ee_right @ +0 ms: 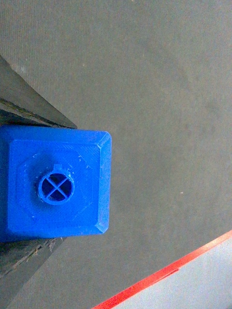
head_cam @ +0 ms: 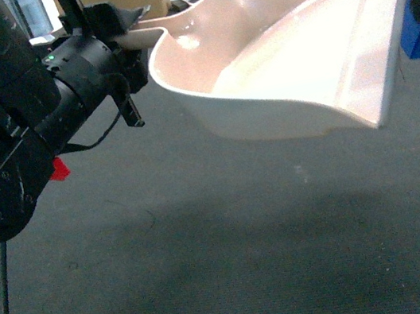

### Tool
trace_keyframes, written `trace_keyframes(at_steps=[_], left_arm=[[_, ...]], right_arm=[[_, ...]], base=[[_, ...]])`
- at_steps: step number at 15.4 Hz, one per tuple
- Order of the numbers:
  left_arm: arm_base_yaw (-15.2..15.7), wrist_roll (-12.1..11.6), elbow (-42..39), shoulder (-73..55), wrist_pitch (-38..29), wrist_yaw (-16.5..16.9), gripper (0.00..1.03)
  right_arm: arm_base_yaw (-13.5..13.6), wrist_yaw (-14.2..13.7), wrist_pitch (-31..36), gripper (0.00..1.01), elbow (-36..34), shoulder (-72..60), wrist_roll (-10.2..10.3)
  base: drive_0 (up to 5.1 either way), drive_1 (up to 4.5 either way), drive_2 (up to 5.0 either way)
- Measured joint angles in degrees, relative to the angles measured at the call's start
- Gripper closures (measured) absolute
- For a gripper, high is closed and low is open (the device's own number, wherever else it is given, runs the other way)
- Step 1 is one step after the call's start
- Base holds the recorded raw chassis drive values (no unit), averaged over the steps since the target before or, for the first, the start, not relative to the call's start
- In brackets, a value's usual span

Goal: Place part in tray to right shelf

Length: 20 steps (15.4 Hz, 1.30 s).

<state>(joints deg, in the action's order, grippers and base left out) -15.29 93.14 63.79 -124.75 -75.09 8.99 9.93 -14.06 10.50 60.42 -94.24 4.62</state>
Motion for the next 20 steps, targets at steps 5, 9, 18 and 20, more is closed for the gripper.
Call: trace_keyframes(at_steps=[5,9,18,20], left_arm=[[-0.04,4.52,0.35,0.72,0.0,-0.9,0.9],[-0.5,-7.76,-0.15,-0.79,1.81,-0.77,0.9],[-0.42,-12.63,-0.74,-1.51,1.7,-0.59,0.9],[-0.31,-12.63,-0.74,-1.51,1.68,-0.61,0.9]], right_arm=[[3.74,-9.38,-2.95,0.55,1.18,5.18,-4.26],[-0.22,-6.91,-1.33,0.55,0.11,15.74,-2.43],[17.51,4.13,-6.21,0.55,8.48,-0.04,5.9],[17.42,3.74,-7.61,0.55,10.95,-5.55,6.03]], base=[[0.0,0.0,0.0],[0.0,0.0,0.0],[0.0,0.0,0.0],[0.0,0.0,0.0]])
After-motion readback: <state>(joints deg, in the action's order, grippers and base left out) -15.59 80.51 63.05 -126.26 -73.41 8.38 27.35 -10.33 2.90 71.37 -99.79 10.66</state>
